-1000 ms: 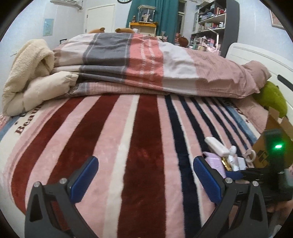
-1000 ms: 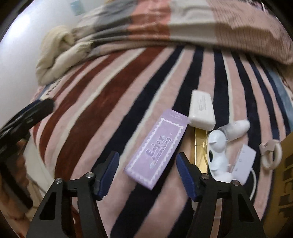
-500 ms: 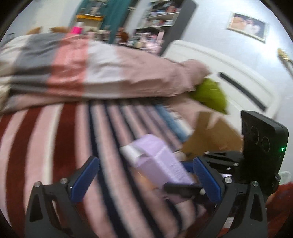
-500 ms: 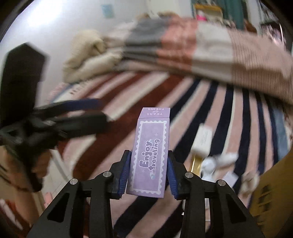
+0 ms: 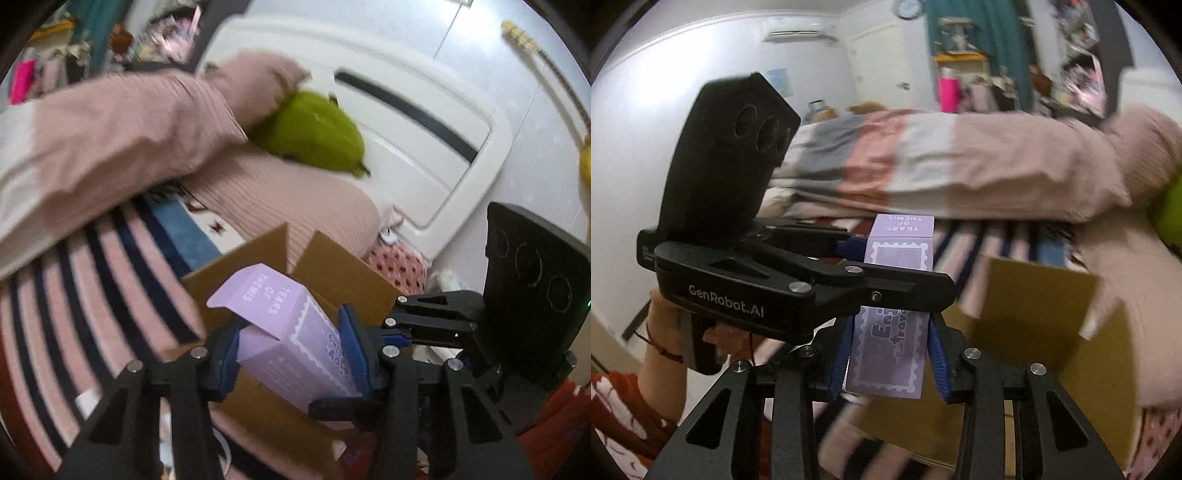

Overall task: Organize rigid objects
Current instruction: 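Carry the lavender box into the cardboard box and open the right gripper, then move the right gripper back and grasp the white earbuds case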

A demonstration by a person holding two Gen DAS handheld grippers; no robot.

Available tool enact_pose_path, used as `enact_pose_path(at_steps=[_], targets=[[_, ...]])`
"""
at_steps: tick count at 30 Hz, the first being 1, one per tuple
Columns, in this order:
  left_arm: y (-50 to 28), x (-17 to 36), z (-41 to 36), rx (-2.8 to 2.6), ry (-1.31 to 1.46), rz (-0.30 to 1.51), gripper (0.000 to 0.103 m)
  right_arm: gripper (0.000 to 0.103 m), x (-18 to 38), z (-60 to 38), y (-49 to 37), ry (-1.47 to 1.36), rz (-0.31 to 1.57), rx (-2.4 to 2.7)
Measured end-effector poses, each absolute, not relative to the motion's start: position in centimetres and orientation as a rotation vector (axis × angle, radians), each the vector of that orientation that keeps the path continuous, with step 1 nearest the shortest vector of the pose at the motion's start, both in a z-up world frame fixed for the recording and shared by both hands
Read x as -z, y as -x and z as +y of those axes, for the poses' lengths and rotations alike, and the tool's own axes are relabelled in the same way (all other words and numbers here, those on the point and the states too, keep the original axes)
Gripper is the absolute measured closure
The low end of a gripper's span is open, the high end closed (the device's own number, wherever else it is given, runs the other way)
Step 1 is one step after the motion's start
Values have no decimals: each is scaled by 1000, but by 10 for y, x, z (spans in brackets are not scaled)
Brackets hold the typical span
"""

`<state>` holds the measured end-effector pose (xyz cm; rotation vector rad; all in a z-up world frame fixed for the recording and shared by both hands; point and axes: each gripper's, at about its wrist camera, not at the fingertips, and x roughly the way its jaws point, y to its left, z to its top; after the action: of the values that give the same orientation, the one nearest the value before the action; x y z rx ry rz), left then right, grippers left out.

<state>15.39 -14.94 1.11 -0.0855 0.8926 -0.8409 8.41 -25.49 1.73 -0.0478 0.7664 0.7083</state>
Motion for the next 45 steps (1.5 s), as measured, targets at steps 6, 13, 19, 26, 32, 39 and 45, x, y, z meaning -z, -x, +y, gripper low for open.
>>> enact_pose_path(at_steps=[6, 13, 19, 26, 32, 39, 45], targets=[[-180, 10, -205, 839, -3, 1057, 59, 70, 9, -299, -132, 1, 1015, -660], [-174, -5, -193, 778, -27, 998, 30, 68, 16, -302, -142, 74, 1120, -606], [-139, -41, -107, 620, 17, 843, 22, 64, -10, -272, -112, 103, 994, -686], [-96, -23, 12, 372, 40, 743, 15, 54, -10, -163, -75, 147, 911, -894], [-72, 40, 78, 262, 114, 782, 15, 54, 54, -86, -79, 231, 1019, -945], [-56, 96, 102, 257, 203, 829, 15, 50, 128, -89, -86, 338, 1099, -656], [-50, 112, 96, 280, 234, 853, 15, 42, 154, -99, -77, 409, 1102, -615]])
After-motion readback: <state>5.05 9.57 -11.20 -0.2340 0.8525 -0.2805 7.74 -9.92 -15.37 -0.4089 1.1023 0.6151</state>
